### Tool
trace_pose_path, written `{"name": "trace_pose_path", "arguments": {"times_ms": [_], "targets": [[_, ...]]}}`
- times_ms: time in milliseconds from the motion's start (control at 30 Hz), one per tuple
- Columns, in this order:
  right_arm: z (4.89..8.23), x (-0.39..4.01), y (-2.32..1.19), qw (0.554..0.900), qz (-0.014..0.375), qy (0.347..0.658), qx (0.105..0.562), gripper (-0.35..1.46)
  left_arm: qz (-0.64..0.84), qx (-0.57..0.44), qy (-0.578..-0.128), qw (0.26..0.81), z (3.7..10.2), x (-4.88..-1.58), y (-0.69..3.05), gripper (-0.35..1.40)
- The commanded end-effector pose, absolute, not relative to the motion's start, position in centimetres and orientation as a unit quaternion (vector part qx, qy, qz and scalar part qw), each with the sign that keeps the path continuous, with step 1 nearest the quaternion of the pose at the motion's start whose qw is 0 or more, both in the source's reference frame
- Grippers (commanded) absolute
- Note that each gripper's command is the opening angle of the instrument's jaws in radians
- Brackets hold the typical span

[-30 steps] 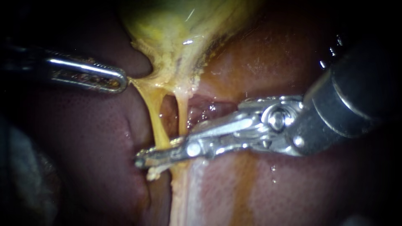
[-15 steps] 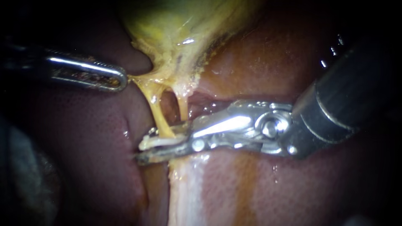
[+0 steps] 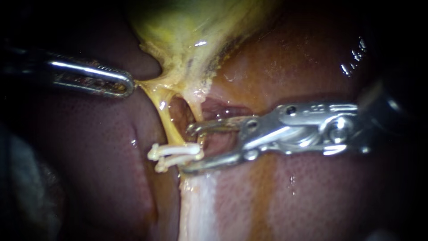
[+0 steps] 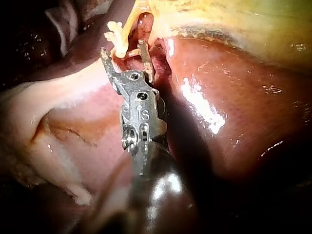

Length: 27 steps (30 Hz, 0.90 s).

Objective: Going back second clip left tube

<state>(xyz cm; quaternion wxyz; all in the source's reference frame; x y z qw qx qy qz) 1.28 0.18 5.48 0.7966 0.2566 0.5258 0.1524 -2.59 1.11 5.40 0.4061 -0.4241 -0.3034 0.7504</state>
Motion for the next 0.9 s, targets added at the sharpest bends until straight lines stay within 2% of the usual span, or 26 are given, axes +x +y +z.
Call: {"name": "trace_pose_path", "arguments": {"times_ms": [33, 367, 700, 900], "targets": [[5.43, 1.21, 0.21, 0.797, 0.149, 0.527, 0.253, 0.5, 0.75, -0.424, -0.304, 0.406, 5.41, -2.59, 1.11, -0.35], [5.2, 0.61, 0.36, 0.807, 0.129, 0.53, 0.228, 0.5, 0.751, -0.424, -0.304, 0.405, 5.43, -2.58, 1.11, -0.35], [5.16, 0.5, 0.31, 0.808, 0.123, 0.529, 0.228, 0.5, 0.751, -0.425, -0.302, 0.405, 5.5, -2.61, 1.1, -0.35], [5.15, 0.49, 0.29, 0.809, 0.122, 0.528, 0.228, 0.5, 0.752, -0.426, -0.297, 0.406, 5.68, -2.74, 1.06, -0.35]]}}
